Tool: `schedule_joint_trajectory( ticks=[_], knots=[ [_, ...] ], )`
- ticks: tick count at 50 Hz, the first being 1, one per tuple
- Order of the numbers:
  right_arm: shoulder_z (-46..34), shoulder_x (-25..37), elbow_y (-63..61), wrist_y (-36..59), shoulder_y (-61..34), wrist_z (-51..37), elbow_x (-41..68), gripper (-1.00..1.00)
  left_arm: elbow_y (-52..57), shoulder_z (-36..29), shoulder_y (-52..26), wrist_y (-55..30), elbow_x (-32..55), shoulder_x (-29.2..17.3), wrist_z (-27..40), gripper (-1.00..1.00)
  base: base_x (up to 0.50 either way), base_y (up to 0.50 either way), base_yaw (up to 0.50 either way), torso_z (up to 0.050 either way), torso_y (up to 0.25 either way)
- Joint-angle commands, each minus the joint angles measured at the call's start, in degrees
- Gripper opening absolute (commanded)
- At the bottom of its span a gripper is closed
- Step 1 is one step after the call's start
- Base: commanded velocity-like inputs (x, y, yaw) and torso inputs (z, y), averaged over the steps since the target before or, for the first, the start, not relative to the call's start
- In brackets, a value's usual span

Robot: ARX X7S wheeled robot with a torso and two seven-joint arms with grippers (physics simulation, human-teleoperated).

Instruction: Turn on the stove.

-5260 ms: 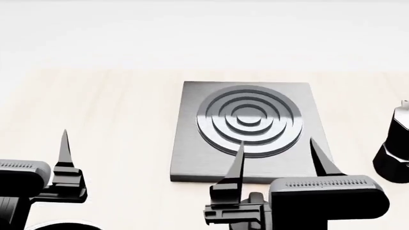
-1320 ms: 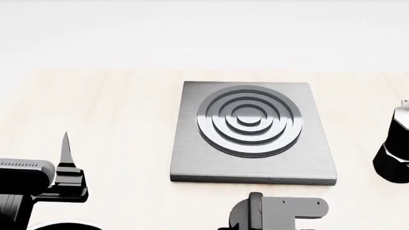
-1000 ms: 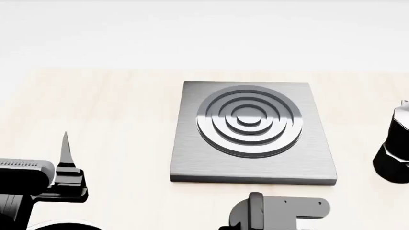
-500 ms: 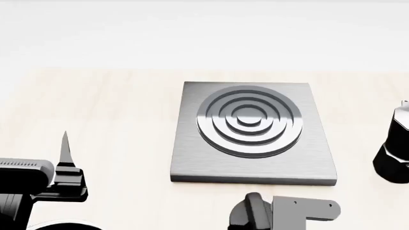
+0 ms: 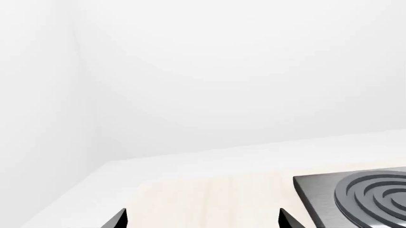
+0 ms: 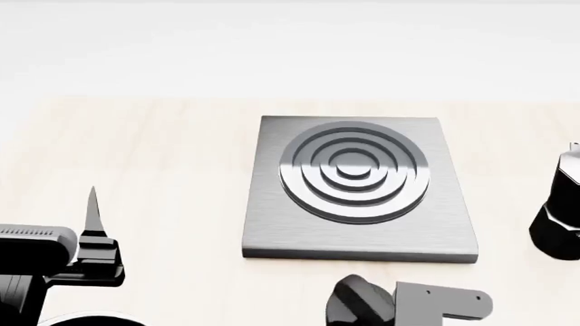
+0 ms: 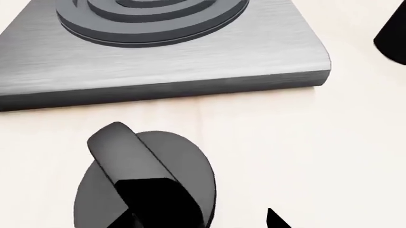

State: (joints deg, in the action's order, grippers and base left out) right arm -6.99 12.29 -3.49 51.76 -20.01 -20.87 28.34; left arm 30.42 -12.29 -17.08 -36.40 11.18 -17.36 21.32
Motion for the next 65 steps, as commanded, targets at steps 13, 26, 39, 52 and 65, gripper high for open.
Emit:
schedule_joint_trajectory(
  ticks=[13, 26, 39, 52, 65],
  knots=[
    [2.3, 1.6, -0.8, 1.3, 0.4, -3.2, -4.7, 1.00, 0.2, -0.2, -0.1, -0.1, 0.5, -0.3, 0.4, 1.00, 0.00, 0.00, 0.00, 0.000, 0.000],
    [2.9, 1.9, -1.1, 0.8, 0.6, -4.6, -5.0, 1.00, 0.0, -0.3, -0.1, 0.2, 0.6, -0.4, 0.6, 1.00, 0.00, 0.00, 0.00, 0.000, 0.000],
    [3.3, 2.6, -4.9, 0.7, 1.5, -6.1, -5.1, 1.00, 0.1, -0.3, -0.1, 0.2, 0.9, -0.6, 0.8, 1.00, 0.00, 0.00, 0.00, 0.000, 0.000],
    [3.8, 3.4, -9.3, 2.0, 2.1, -7.1, -4.5, 1.00, 0.5, -0.3, -0.2, -0.1, 1.2, -0.7, 1.1, 1.00, 0.00, 0.00, 0.00, 0.000, 0.000],
    [4.3, 4.3, -15.4, 3.6, 2.7, -8.5, -3.7, 1.00, 0.2, -0.5, -0.2, 0.0, 1.4, -0.8, 1.3, 1.00, 0.00, 0.00, 0.00, 0.000, 0.000]
  ],
)
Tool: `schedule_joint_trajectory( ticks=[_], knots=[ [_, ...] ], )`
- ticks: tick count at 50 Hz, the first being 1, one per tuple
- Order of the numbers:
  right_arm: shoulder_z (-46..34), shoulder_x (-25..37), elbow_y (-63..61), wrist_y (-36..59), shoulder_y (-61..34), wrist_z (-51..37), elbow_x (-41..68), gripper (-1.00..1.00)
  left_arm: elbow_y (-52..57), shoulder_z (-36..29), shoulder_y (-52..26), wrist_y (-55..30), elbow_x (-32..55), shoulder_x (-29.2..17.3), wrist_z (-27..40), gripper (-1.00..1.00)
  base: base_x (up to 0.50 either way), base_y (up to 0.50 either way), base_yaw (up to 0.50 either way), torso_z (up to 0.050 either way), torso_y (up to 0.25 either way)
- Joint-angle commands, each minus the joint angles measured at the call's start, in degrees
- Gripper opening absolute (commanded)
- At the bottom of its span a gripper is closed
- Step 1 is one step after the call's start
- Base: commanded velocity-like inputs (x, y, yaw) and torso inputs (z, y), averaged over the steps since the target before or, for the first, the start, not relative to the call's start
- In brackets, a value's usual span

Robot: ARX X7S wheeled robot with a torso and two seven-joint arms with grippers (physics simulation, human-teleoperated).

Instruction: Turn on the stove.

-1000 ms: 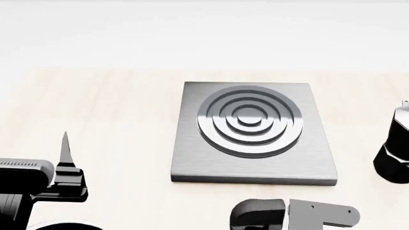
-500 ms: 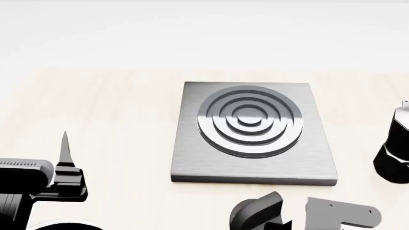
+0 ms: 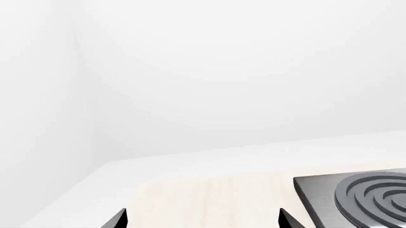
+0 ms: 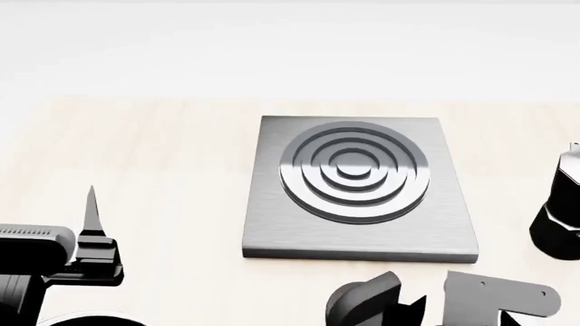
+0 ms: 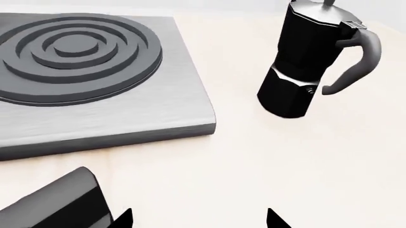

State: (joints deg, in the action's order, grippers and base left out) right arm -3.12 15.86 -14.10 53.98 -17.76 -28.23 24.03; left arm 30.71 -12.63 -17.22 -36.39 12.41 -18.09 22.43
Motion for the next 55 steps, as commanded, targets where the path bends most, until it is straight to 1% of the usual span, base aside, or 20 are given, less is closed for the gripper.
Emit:
schedule_joint_trajectory(
  ticks=[1, 14, 17, 21, 25, 32, 34, 35, 37, 41, 55],
  knots=[
    [0.4, 0.8, -5.5, 1.5, 0.5, -1.2, 0.6, 1.00, -0.2, -0.2, 0.0, 0.1, 0.2, -0.1, 0.1, 1.00, 0.00, 0.00, 0.00, 0.000, 0.000],
    [-1.1, 1.8, -9.0, 2.0, 0.3, -2.0, 0.1, 1.00, -0.9, -0.4, -0.1, 0.7, 0.3, -0.3, 0.1, 1.00, 0.00, 0.00, 0.00, 0.000, 0.000],
    [-3.0, 2.7, -9.5, 1.2, 0.3, -2.5, -1.7, 1.00, -0.7, -0.5, -0.1, 0.6, 0.3, -0.3, 0.2, 1.00, 0.00, 0.00, 0.00, 0.000, 0.000],
    [-3.0, 2.8, -10.6, 1.6, 0.3, -2.6, -1.3, 1.00, -0.3, -0.7, -0.1, 0.3, 0.3, -0.3, 0.4, 1.00, 0.00, 0.00, 0.00, 0.000, 0.000],
    [-4.6, 3.5, -11.7, 0.8, 0.3, -3.0, -2.6, 1.00, -0.5, -0.6, 0.0, 0.7, 0.4, -0.4, 0.4, 1.00, 0.00, 0.00, 0.00, 0.000, 0.000],
    [-5.2, 3.7, -13.4, 2.1, -0.1, -3.2, -2.3, 1.00, -0.3, -0.7, 0.0, 0.4, 0.5, -0.5, 0.5, 1.00, 0.00, 0.00, 0.00, 0.000, 0.000],
    [-5.8, 4.0, -13.5, 1.4, -0.1, -2.9, -2.5, 1.00, -0.2, -0.7, 0.0, 0.4, 0.5, -0.6, 0.5, 1.00, 0.00, 0.00, 0.00, 0.000, 0.000],
    [-7.2, 4.6, -13.6, 0.0, -0.1, -3.5, -4.3, 1.00, -0.3, -0.8, 0.0, 0.5, 0.5, -0.5, 0.5, 1.00, 0.00, 0.00, 0.00, 0.000, 0.000],
    [-6.6, 4.3, -13.7, 0.2, 0.0, -3.1, -3.4, 1.00, -0.3, -0.9, 0.0, 0.5, 0.5, -0.6, 0.5, 1.00, 0.00, 0.00, 0.00, 0.000, 0.000],
    [-8.1, 4.8, -14.2, -1.0, -0.2, -3.3, -4.6, 1.00, -0.5, -0.9, 0.0, 0.6, 0.6, -0.6, 0.6, 1.00, 0.00, 0.00, 0.00, 0.000, 0.000],
    [-10.2, 5.5, -16.4, -0.7, -0.8, -3.2, -5.1, 1.00, -0.9, -1.1, -0.1, 0.9, 0.5, -0.8, 0.9, 1.00, 0.00, 0.00, 0.00, 0.000, 0.000]
  ],
)
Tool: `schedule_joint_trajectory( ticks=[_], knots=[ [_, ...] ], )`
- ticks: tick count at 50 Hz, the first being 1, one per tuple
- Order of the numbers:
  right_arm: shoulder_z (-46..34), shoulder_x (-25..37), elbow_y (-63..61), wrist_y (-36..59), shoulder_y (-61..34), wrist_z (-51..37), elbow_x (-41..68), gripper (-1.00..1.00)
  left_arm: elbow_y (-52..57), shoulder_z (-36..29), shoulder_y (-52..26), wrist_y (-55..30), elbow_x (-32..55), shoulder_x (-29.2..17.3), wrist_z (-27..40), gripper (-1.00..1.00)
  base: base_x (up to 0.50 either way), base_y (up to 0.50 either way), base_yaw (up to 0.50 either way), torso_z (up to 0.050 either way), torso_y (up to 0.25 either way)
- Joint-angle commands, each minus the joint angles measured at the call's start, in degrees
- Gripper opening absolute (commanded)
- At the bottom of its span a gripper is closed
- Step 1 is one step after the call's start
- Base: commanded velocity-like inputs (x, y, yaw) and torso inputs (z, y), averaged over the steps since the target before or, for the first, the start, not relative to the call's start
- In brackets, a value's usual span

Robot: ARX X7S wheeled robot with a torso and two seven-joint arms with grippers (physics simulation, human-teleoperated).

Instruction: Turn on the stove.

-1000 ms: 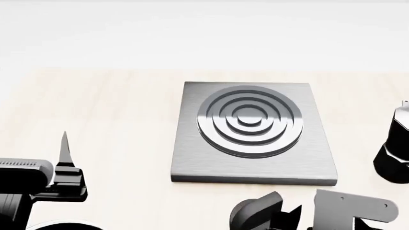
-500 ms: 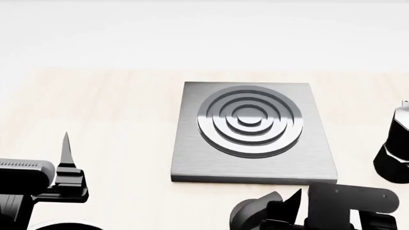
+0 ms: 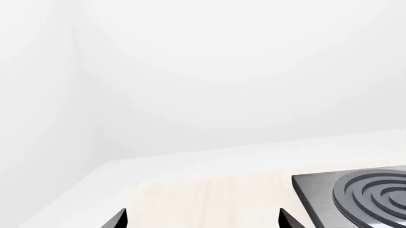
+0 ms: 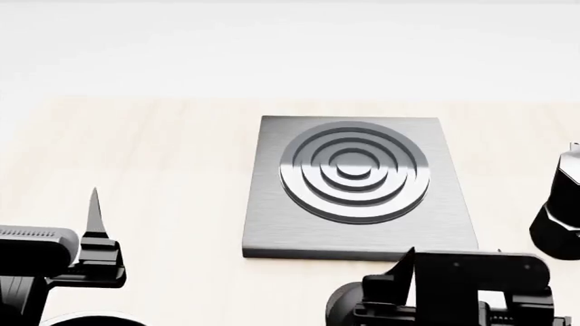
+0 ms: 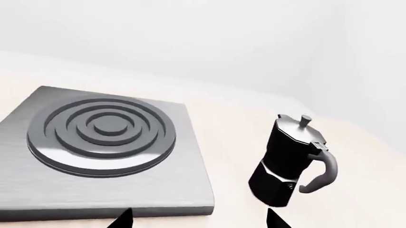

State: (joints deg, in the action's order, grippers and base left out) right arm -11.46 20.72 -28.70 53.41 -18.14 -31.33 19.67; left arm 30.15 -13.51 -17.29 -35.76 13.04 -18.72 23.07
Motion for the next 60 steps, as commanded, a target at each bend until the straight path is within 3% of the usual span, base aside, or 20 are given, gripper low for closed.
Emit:
schedule_joint_trajectory(
  ticks=[1, 60],
  knots=[
    [-1.8, 0.7, -1.7, -0.6, -0.3, 0.2, -0.5, 1.00, -0.1, -0.2, -0.1, 0.0, 0.1, -0.1, 0.2, 1.00, 0.00, 0.00, 0.00, 0.000, 0.000],
    [-5.1, 2.4, -12.2, 2.3, -2.0, -0.8, -0.1, 1.00, -0.5, -0.8, -0.2, 0.5, 0.8, -0.7, 1.0, 1.00, 0.00, 0.00, 0.00, 0.000, 0.000]
  ],
)
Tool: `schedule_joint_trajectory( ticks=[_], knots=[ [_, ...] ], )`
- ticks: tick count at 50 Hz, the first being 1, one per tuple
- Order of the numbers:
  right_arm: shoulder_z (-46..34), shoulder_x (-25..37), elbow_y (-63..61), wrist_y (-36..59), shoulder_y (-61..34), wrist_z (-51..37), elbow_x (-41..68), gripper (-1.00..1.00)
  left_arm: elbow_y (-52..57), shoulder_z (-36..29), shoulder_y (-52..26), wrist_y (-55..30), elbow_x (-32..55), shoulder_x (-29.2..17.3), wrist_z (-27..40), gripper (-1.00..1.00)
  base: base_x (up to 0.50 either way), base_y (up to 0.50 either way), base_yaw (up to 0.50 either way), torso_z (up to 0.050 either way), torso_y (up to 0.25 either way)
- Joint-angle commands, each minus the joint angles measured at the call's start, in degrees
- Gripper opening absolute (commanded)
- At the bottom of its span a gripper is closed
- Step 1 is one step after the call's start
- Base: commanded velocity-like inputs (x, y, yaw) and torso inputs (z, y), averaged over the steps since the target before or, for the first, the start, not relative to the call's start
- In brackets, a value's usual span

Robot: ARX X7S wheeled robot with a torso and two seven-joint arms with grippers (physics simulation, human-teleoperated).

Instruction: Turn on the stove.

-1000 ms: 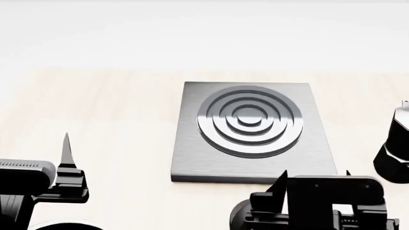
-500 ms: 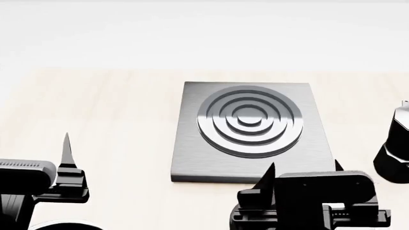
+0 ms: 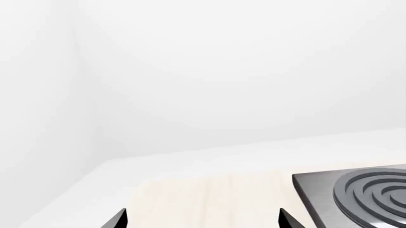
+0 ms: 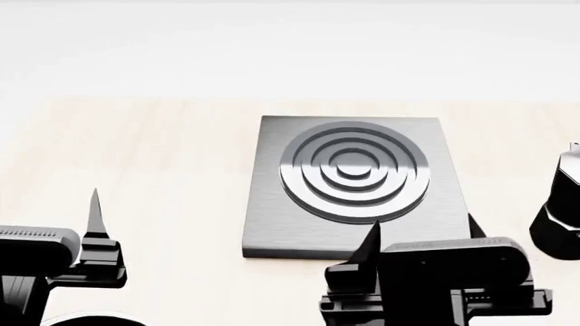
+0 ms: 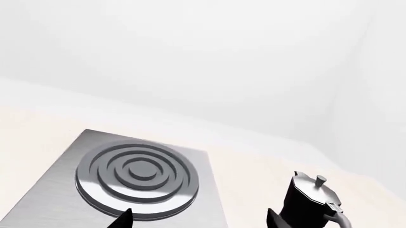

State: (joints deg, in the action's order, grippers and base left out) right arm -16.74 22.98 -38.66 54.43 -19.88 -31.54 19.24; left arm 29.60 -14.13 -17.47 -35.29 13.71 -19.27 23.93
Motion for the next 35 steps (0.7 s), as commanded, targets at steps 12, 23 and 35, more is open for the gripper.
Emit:
schedule_joint_trajectory(
  ticks=[12, 23, 35],
  knots=[
    [0.1, 0.1, -4.6, 3.2, -1.1, -1.4, 0.8, 1.00, 0.8, 0.0, -0.1, -0.5, 0.5, -0.4, 0.4, 1.00, 0.00, 0.00, 0.00, 0.000, 0.000],
    [0.4, 0.1, -5.3, 3.2, -1.2, -1.7, 1.0, 1.00, 1.0, -0.1, -0.1, -0.4, 0.6, -0.5, 0.6, 1.00, 0.00, 0.00, 0.00, 0.000, 0.000],
    [0.2, 0.3, -6.9, 2.9, -1.3, -2.4, 0.8, 1.00, 2.5, -0.1, -0.2, -1.3, 1.1, -0.7, 0.9, 1.00, 0.00, 0.00, 0.00, 0.000, 0.000]
  ],
)
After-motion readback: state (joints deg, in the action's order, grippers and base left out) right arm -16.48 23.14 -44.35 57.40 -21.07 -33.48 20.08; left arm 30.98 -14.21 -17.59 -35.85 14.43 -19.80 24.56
